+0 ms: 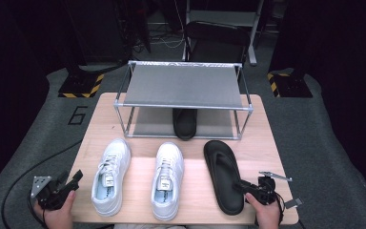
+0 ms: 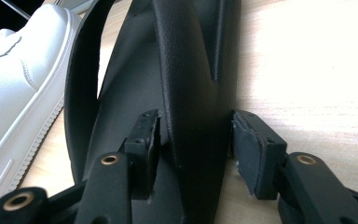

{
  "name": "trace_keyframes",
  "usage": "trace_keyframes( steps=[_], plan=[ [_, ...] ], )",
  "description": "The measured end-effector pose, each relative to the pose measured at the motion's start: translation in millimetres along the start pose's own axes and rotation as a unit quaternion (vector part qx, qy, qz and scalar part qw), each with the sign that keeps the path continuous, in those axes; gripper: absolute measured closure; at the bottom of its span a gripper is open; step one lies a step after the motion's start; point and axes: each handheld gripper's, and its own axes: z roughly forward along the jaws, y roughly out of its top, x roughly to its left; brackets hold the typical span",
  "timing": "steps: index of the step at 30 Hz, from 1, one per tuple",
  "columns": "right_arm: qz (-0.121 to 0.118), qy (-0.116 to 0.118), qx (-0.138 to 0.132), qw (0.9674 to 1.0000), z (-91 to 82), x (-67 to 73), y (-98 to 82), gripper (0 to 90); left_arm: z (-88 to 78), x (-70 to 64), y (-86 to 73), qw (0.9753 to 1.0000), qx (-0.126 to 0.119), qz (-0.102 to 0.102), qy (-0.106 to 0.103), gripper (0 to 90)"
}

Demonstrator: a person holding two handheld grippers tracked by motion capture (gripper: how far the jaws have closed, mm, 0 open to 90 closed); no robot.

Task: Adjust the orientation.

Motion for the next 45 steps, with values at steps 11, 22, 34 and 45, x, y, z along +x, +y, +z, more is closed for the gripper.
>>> trace_keyframes(
  steps=[11,22,34,45],
  plan=[
    [0.008,0.0,-0.011,0.9999,-1.0,-1.9,-3.5,57.5,6.7,-3.5,1.2,0.9999,0.002,0.004,-0.009,37.9],
    [0.018,0.007,-0.019,0.9996,0.2,-2.5,-4.7,61.6,7.3,-3.6,1.5,0.9999,0.01,0.003,-0.007,38.0],
    [0.029,0.006,-0.028,0.9992,0.6,-0.1,-7.3,62.4,6.9,-2.7,1.9,0.9999,0.008,0.003,-0.009,37.9],
    [0.017,0.005,-0.033,0.9993,-1.7,7.4,-6.6,64.1,6.3,-2.8,1.9,1.0,0.0,0.002,-0.007,38.0]
  ],
)
